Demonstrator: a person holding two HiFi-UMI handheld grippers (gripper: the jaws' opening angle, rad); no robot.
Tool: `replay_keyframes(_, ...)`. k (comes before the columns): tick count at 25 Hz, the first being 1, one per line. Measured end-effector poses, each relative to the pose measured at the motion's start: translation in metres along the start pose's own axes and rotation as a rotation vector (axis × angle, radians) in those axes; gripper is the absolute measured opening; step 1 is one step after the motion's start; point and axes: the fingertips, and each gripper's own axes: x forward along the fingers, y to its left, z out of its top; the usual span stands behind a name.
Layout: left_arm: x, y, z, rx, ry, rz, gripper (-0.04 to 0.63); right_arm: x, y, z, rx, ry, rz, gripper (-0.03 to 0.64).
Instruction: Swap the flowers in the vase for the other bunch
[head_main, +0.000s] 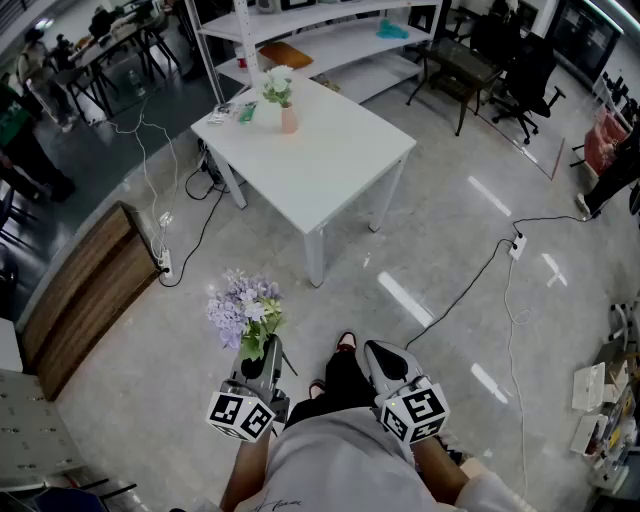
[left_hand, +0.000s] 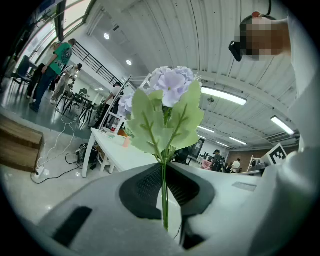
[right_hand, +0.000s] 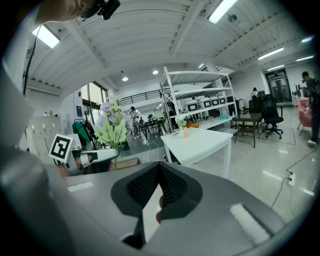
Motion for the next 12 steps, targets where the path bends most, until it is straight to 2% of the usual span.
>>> replay_keyframes(6, 0.030, 0.010, -0.006, -0.014, 0.016, 0.015, 0.021, 0.018, -0.038, 0.010, 0.005, 0.010, -0.015, 0.006)
replay_keyframes(12, 0.068, 0.018, 0.003, -0.021, 0.034, 0.010, 0.020, 0.048, -0.063, 0.028, 0.012, 0.020, 0.006, 0.006)
